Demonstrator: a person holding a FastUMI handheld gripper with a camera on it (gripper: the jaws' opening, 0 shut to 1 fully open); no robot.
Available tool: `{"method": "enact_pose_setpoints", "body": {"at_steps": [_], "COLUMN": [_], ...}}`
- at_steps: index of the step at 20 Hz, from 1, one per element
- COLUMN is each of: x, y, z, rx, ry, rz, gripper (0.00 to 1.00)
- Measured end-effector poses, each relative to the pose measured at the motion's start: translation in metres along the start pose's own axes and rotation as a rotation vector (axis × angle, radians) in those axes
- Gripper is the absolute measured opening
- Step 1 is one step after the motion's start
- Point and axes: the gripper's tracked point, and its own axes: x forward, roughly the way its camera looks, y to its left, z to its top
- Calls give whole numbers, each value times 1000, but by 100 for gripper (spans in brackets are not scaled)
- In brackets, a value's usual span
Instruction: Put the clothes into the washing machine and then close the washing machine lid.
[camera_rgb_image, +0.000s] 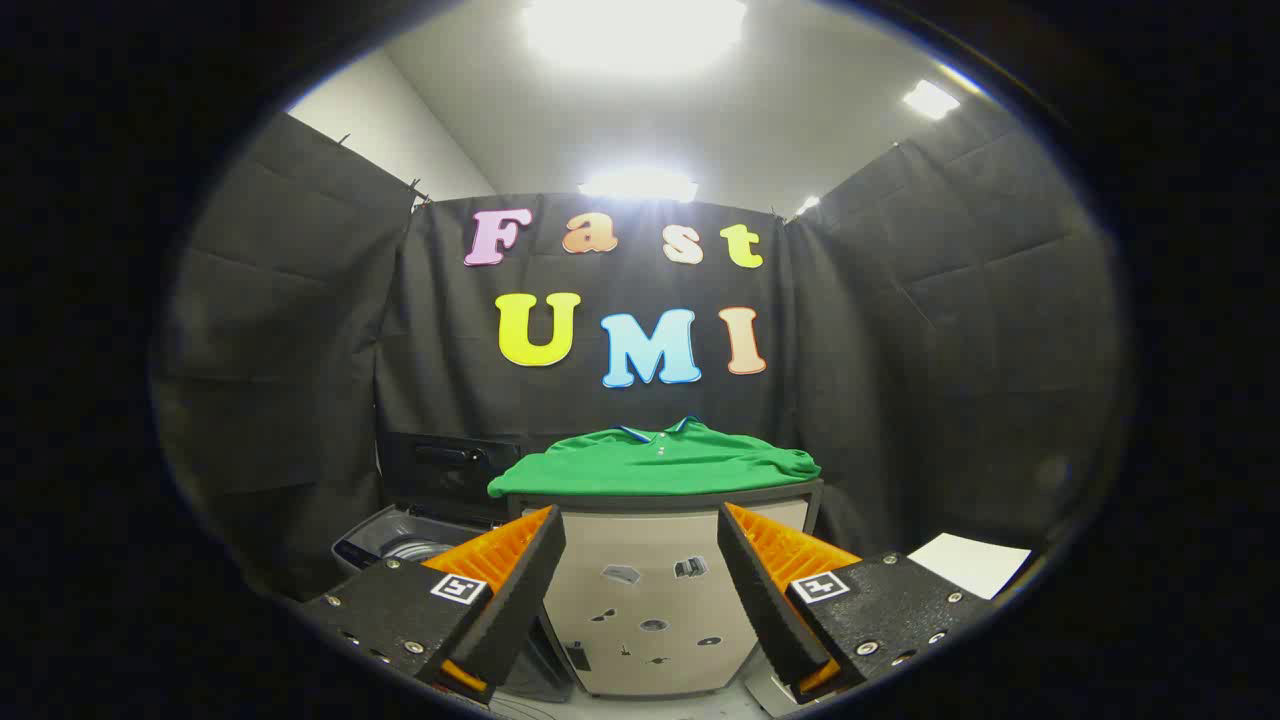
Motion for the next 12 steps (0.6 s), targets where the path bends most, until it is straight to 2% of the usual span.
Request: {"method": "enact_pose_setpoints", "body": {"at_steps": [12], "x": [-2], "y": [22], "z": [0], "rx": [-21], "ry": [1], "rz": [8], "gripper": [95]}}
